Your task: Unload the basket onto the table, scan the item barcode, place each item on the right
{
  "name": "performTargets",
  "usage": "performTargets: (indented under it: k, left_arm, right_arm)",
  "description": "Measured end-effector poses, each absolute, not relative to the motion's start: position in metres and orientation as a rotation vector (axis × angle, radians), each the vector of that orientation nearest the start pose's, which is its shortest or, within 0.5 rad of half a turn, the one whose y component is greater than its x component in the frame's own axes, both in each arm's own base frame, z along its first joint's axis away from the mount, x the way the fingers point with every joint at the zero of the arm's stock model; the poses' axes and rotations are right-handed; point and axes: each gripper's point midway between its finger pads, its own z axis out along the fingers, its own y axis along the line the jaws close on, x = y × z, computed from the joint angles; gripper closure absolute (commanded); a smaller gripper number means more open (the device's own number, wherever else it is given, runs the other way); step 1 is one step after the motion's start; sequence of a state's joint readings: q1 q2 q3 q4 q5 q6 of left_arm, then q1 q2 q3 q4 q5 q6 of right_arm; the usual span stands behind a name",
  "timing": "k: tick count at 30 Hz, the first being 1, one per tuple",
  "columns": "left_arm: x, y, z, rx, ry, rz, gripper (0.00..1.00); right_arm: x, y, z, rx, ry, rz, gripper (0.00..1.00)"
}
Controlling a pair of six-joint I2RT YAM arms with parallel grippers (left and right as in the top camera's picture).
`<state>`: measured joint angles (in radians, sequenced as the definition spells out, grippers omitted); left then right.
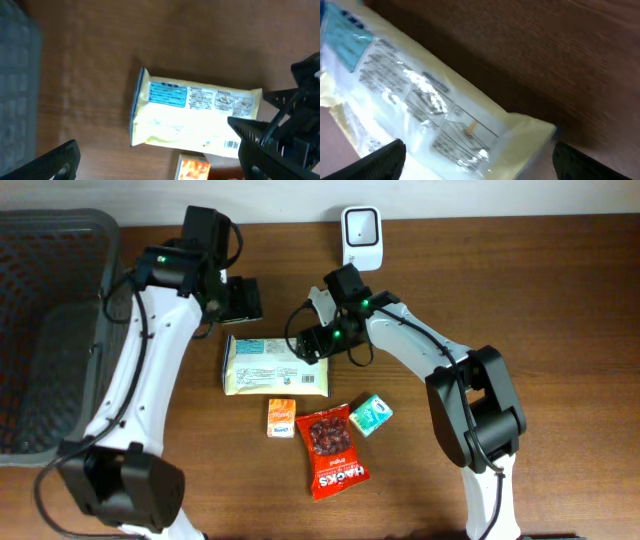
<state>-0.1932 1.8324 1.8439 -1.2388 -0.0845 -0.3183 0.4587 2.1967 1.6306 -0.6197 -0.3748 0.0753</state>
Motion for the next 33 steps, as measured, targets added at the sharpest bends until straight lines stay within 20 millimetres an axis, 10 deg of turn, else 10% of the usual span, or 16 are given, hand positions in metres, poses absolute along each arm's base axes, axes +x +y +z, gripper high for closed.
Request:
performTargets:
  k: [5, 11, 19, 24, 33]
  left_arm:
    - [0.416, -0.071, 0.140, -0.192, 2.938, 0.014, 0.01]
    - [0.423, -0.060, 0.064, -0.250, 3.094, 0.051, 0.01]
    - [0.411, -0.049, 0.039, -0.213, 3.197, -0.208, 0.00]
    - [0.387, -0.076, 0.006, -0.107, 3.239, -0.370, 0.23]
    - [0.387, -0.237, 0.025, 0.405, 2.900, -1.108, 0.43]
  right_arm:
    - [0.437, 0.209, 0.051, -0.290, 2.903, 0.568, 0.03]
    - [0.429, 0.079, 0.158, 0.142, 2.954, 0.495, 0.01]
    - [0.414, 0.063, 0.166, 0.206, 2.989, 0.490, 0.01]
    - [0.414, 0.063, 0.166, 0.192, 2.988, 0.489, 0.01]
    - [0.410, 0.063, 0.166, 0.195, 3.007, 0.489, 0.01]
